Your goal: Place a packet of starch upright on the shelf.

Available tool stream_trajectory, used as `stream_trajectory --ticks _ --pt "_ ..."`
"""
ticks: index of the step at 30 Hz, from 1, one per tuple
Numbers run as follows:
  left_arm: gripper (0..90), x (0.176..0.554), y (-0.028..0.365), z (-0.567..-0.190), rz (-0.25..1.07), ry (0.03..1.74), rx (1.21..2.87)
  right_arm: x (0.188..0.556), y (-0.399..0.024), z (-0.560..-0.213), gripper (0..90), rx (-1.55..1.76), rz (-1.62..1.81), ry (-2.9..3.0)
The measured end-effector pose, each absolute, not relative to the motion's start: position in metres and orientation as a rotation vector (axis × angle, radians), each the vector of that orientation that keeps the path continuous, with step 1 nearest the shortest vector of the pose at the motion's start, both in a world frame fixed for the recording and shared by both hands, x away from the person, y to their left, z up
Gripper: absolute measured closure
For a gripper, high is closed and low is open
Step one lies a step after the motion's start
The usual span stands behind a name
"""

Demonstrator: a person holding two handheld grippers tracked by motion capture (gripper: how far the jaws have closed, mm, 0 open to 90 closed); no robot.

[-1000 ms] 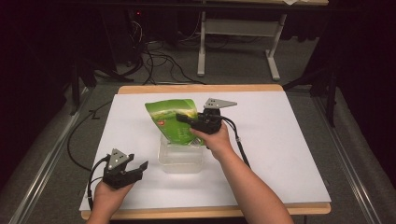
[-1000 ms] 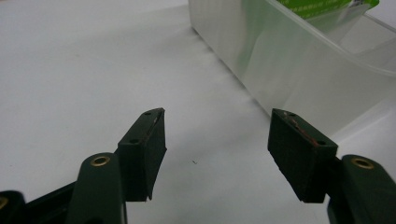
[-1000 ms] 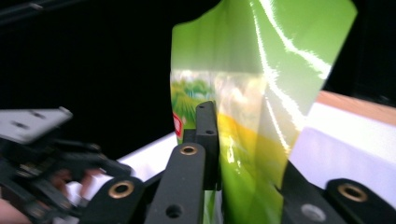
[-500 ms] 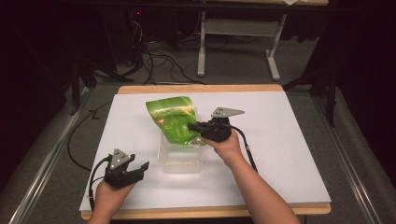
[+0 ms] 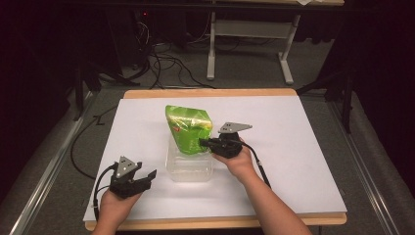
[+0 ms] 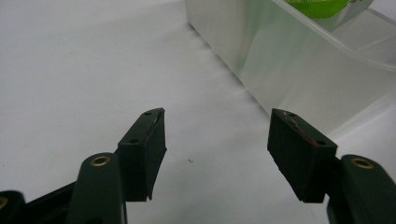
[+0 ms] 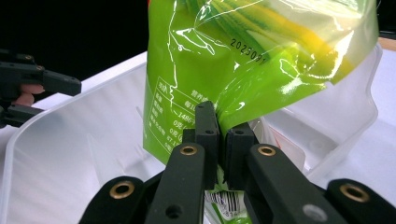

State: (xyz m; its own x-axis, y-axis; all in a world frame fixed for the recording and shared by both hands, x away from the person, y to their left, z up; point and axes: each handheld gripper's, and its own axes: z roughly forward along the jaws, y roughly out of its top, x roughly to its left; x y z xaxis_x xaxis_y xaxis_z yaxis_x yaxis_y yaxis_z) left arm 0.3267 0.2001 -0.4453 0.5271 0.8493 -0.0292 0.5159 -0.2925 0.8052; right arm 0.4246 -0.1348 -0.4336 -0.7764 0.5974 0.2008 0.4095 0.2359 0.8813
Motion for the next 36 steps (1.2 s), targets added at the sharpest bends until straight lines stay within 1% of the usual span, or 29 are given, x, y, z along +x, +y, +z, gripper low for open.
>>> stream_trajectory --ticks 7,9,10,12,20,36 --pt "37.6 0.327 0.200 -0.445 0.523 1.113 1.965 0.425 -0.133 -0.435 88.1 0.954 1.518 2.346" --pt "37.6 0.327 0.200 -0.445 0.525 1.108 1.966 0.425 -0.131 -0.438 88.2 0.950 1.459 2.366" --pt "37.6 0.327 0.200 -0.445 0.525 1.107 1.966 0.427 -0.132 -0.445 88.3 0.981 1.432 2.369" --pt "37.6 0.326 0.200 -0.445 0.526 1.105 1.961 0.429 -0.134 -0.446 88.3 1.001 1.460 2.368" --pt "37.6 0.327 0.199 -0.446 0.522 1.100 1.974 0.429 -0.129 -0.442 88.3 0.947 1.372 2.396" --pt "37.6 0.327 0.197 -0.446 0.524 1.097 1.986 0.424 -0.125 -0.444 88.2 0.909 1.303 2.385"
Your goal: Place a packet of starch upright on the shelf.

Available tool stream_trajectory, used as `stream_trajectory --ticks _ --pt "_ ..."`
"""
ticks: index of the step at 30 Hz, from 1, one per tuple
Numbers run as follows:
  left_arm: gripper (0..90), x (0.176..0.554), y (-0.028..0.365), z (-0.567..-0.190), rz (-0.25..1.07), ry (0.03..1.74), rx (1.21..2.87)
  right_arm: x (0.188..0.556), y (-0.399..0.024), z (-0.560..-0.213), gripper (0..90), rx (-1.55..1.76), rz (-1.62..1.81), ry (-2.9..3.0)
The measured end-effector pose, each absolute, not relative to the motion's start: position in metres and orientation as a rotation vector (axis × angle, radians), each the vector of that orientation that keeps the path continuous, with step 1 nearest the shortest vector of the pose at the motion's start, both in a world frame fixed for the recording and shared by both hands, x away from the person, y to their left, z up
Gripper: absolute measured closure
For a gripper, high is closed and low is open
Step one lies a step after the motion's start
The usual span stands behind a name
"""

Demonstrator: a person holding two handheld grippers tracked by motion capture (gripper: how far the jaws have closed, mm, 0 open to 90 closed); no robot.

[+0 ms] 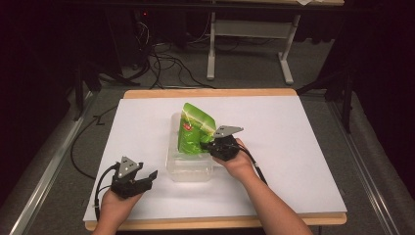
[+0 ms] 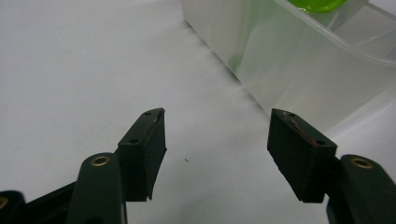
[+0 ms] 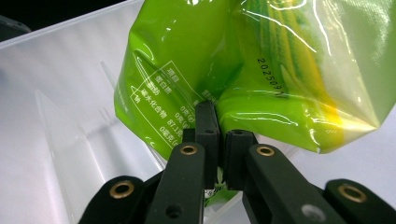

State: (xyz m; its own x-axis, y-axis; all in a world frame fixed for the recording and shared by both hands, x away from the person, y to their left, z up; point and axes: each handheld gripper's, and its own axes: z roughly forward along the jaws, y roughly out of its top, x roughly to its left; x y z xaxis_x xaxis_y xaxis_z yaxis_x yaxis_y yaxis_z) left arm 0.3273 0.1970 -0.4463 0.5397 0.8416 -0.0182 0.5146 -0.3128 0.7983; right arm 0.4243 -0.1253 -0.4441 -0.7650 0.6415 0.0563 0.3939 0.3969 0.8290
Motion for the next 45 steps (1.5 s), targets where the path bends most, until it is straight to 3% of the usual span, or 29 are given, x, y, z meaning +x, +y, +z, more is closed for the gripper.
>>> stream_trajectory --ticks 14,28,34,41,45 --pt "37.7 0.328 0.198 -0.446 0.520 1.098 1.977 0.419 -0.131 -0.429 81.1 0.902 1.260 2.340" --pt "37.8 0.327 0.199 -0.445 0.526 1.092 1.967 0.413 -0.150 -0.413 72.3 0.940 1.470 2.160" --pt "37.8 0.327 0.201 -0.443 0.533 1.085 1.942 0.402 -0.174 -0.400 52.3 1.002 1.513 2.053" --pt "37.6 0.327 0.206 -0.440 0.542 1.086 1.911 0.374 -0.230 -0.407 40.1 1.109 1.388 1.995" --pt "37.5 0.331 0.211 -0.440 0.542 1.106 1.897 0.341 -0.285 -0.421 31.6 1.208 1.264 1.953"
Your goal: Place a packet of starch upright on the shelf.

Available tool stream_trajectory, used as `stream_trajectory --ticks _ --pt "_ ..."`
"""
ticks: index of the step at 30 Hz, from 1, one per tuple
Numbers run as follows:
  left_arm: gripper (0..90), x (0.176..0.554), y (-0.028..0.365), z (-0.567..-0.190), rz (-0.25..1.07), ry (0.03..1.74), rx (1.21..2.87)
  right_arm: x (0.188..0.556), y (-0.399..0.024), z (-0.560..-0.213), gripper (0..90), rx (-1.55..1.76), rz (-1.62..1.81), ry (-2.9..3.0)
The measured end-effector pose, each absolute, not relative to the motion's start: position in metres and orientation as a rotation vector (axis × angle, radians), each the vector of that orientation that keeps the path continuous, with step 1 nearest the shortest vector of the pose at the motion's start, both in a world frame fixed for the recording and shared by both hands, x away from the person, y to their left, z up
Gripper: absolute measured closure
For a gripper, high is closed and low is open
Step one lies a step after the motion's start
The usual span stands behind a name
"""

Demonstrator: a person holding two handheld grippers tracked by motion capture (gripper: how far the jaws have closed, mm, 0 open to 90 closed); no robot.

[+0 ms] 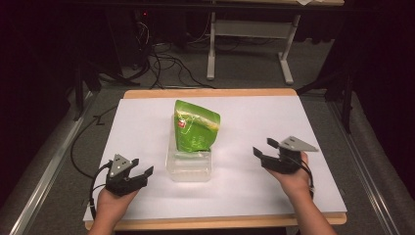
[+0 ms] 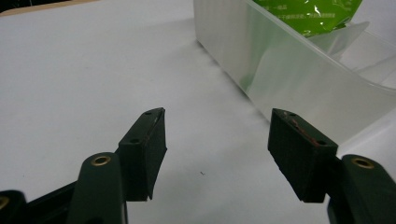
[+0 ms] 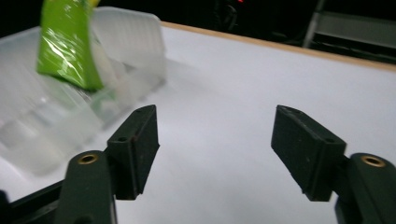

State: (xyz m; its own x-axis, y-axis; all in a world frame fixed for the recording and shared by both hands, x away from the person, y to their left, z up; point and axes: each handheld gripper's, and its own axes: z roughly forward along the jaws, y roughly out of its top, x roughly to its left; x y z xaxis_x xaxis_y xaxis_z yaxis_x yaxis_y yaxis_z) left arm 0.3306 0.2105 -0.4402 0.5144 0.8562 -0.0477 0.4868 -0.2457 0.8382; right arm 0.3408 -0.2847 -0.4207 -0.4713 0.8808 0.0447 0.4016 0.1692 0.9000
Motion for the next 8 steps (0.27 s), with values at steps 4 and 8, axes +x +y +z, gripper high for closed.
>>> stream_trajectory --ticks 4,8 --pt "37.5 0.332 0.210 -0.440 0.544 1.116 1.889 0.327 -0.306 -0.427 31.2 1.314 1.245 1.911" --pt "37.6 0.332 0.208 -0.440 0.548 1.118 1.890 0.329 -0.309 -0.426 31.3 1.319 1.241 1.886"
